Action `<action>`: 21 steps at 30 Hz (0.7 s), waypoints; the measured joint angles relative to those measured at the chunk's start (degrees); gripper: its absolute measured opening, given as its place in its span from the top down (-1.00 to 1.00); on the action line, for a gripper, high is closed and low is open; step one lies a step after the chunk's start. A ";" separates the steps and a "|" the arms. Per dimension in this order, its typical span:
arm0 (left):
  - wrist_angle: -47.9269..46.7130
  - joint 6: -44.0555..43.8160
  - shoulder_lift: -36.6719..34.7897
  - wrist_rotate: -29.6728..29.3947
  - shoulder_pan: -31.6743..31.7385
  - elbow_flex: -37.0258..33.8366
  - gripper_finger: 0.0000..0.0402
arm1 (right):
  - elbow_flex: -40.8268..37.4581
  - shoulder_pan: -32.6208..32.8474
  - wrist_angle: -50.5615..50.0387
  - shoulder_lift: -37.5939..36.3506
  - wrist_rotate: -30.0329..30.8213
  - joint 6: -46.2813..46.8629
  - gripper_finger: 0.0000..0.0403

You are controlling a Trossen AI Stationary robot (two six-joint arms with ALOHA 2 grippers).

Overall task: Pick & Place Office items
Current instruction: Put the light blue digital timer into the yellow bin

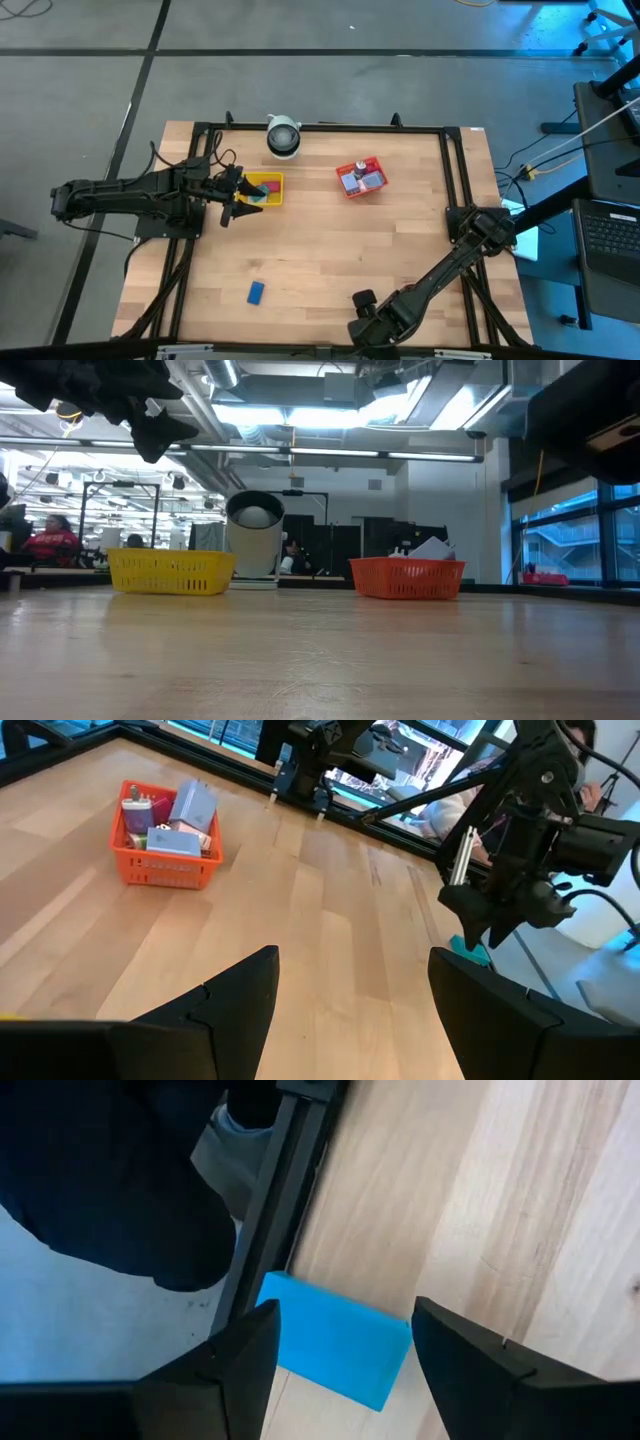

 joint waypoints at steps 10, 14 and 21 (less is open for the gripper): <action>0.02 -0.52 0.00 -0.19 -3.50 0.00 -0.26 | -4.66 -0.02 2.25 -0.14 1.16 1.55 -0.13; 0.07 -0.52 0.00 -0.58 -4.79 0.00 -0.26 | -6.14 -0.04 2.93 -0.35 1.54 1.07 -0.13; 0.48 -0.65 -0.01 -1.04 -5.30 0.00 -0.26 | -8.34 -1.83 3.51 -0.63 0.84 -0.94 -0.13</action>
